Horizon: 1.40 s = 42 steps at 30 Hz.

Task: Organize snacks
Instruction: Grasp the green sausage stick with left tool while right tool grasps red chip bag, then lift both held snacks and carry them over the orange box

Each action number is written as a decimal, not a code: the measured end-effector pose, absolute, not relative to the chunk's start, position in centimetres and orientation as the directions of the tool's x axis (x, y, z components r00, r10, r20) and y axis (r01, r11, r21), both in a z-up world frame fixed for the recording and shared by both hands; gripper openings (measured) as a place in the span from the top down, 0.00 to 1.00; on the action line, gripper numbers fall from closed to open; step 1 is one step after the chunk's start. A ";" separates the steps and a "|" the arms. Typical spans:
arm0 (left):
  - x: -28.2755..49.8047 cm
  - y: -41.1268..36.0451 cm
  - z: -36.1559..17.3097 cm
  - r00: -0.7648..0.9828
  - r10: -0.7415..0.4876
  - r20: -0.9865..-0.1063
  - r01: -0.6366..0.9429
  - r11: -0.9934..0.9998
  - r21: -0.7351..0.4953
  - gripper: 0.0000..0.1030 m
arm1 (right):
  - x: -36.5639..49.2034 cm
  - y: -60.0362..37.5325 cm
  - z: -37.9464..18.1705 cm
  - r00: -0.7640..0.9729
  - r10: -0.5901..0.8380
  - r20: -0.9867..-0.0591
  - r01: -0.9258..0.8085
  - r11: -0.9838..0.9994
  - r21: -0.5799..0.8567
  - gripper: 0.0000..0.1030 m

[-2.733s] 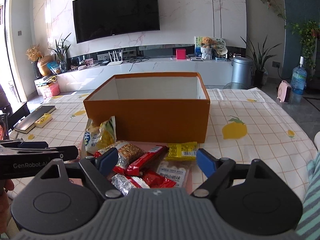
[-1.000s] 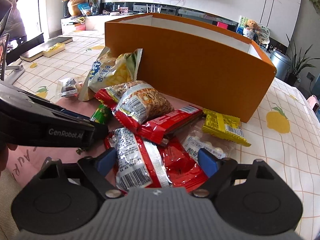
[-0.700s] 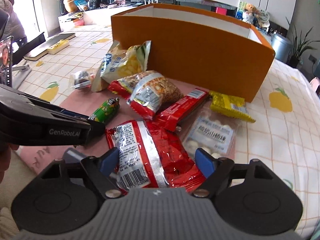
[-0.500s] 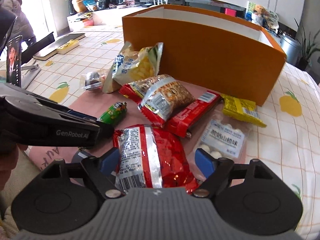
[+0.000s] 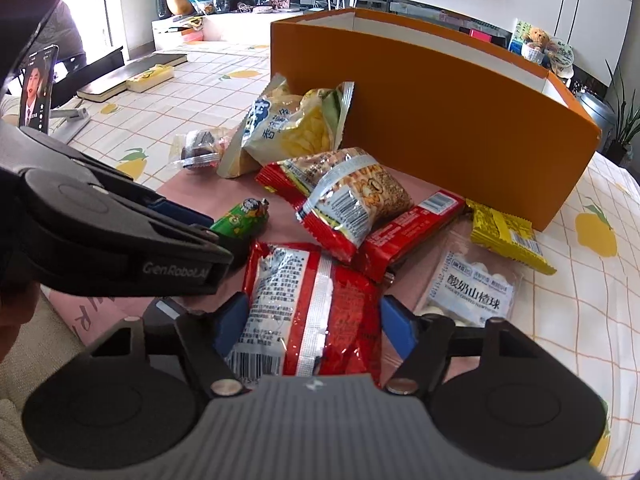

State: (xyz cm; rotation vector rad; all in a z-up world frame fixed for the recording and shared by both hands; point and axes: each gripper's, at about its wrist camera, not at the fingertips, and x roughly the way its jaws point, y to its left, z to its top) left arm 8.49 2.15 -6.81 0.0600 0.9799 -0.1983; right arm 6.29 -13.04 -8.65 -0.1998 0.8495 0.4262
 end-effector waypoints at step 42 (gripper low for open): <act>3.7 2.0 2.6 0.676 -0.143 -0.723 0.150 0.987 -0.056 0.76 | 1.2 -16.6 0.3 0.667 0.342 -0.662 -0.419 0.907 0.048 0.35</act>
